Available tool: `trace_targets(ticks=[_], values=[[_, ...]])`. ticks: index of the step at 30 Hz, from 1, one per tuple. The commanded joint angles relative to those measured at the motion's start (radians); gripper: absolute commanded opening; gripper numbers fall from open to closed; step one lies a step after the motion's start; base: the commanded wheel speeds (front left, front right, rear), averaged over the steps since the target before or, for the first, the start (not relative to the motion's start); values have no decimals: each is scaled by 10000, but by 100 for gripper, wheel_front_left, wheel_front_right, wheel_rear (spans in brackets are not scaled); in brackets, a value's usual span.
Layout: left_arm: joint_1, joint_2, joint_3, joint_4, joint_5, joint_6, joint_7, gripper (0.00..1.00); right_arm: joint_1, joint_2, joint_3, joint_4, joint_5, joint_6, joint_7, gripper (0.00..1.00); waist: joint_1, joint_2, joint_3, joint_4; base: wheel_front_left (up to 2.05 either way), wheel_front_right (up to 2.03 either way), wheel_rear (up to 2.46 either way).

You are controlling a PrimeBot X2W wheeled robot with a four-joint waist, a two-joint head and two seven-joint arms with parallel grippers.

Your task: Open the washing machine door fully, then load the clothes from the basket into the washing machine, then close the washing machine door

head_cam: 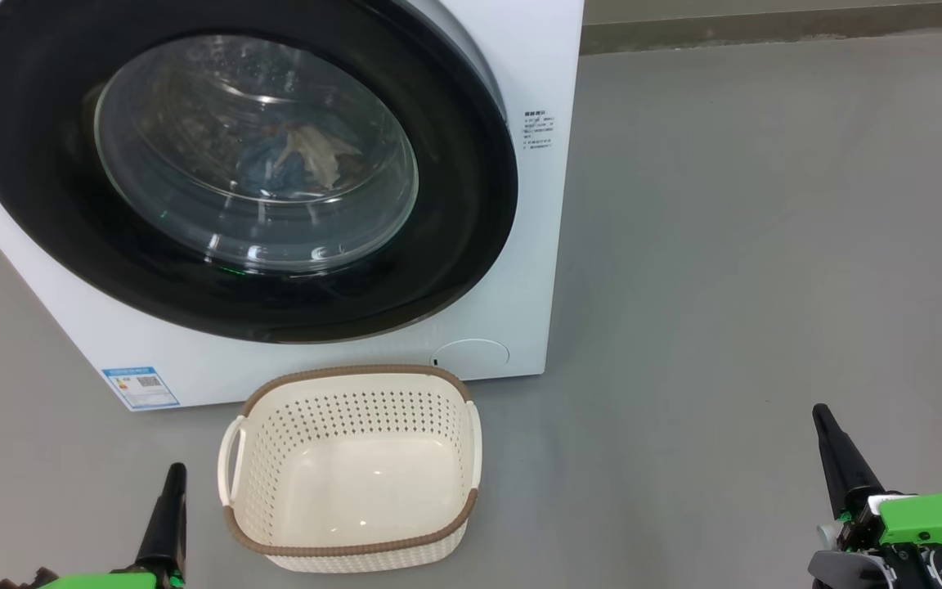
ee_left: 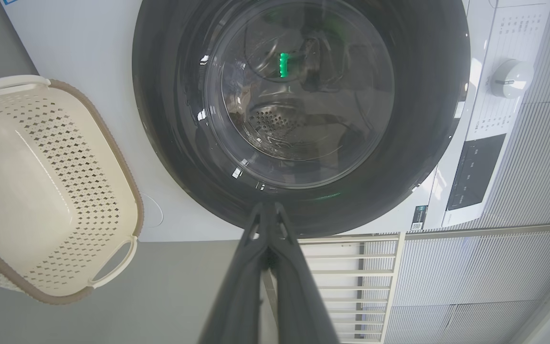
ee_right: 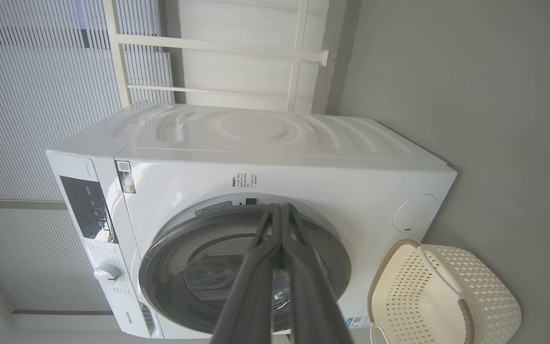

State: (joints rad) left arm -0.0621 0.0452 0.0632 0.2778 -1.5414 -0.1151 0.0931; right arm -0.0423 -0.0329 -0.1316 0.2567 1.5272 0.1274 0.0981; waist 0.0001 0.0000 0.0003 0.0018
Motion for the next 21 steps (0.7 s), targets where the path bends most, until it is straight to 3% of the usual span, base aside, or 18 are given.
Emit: trace_targets(ticks=[1,5,21], values=[[-413,85,381,-309,-275,-79,93,0,-541,-163,176,-190,340,33,94,0,-1,0,6,-4,0,0,0],[-460,52,510,-321,-650,-152,204,0,-652,-173,178,-122,796,33,150,0,-1,0,27,-18,0,0,0],[-461,51,513,-323,-667,-155,207,0,-656,-173,178,-119,814,33,151,0,-1,0,28,-18,0,0,0]])
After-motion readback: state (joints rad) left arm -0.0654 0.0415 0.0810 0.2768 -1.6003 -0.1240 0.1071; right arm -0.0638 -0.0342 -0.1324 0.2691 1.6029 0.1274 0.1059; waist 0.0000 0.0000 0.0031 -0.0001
